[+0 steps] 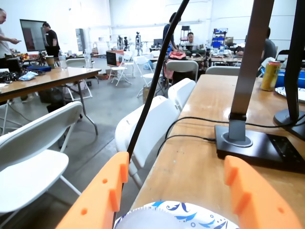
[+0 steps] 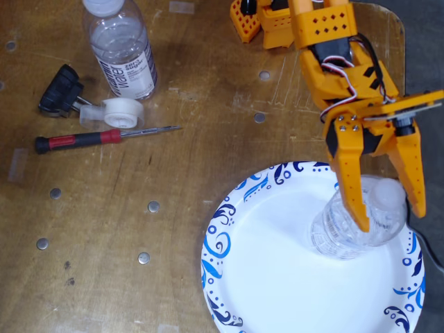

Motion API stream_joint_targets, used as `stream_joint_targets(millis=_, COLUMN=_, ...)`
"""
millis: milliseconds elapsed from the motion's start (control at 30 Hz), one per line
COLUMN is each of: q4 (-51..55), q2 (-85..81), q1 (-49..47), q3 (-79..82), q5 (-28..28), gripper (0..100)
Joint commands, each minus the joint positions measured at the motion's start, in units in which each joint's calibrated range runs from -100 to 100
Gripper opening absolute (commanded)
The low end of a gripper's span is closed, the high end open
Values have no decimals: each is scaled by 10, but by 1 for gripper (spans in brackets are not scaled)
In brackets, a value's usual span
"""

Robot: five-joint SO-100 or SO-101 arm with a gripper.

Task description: Move the bottles to the plate

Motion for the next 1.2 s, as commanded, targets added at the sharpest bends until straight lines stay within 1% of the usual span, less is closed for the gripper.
stream_joint_targets(millis=0, q4=-22, q2=-6, q1=-6, q3=-6, q5=0, gripper=28)
stream_joint_targets(millis=233, q4=-31, q2=-13, q1=-16, q3=-9, q5=2, gripper=36)
stream_joint_targets(millis=367, q4=-28, q2=-60, q1=-15, q3=-6, q5=2, gripper=36)
stream_joint_targets(millis=433, q4=14, q2=-102, q1=-6, q3=-8, q5=2, gripper=37)
stream_joint_targets(millis=500, q4=79, q2=-156, q1=4, q3=-16, q5=3, gripper=37)
stream_joint_targets(millis=633, q4=271, q2=-282, q1=40, q3=-44, q5=3, gripper=36)
stream_joint_targets(millis=733, q4=418, q2=-374, q1=116, q3=-58, q5=3, gripper=36)
stream_joint_targets(millis=833, q4=529, q2=-449, q1=229, q3=-56, q5=3, gripper=36)
stream_joint_targets(millis=933, q4=590, q2=-500, q1=336, q3=-51, q5=4, gripper=36)
stream_joint_targets(millis=1000, q4=624, q2=-523, q1=394, q3=-50, q5=21, gripper=36)
stream_joint_targets(millis=1167, q4=714, q2=-570, q1=492, q3=-51, q5=27, gripper=36)
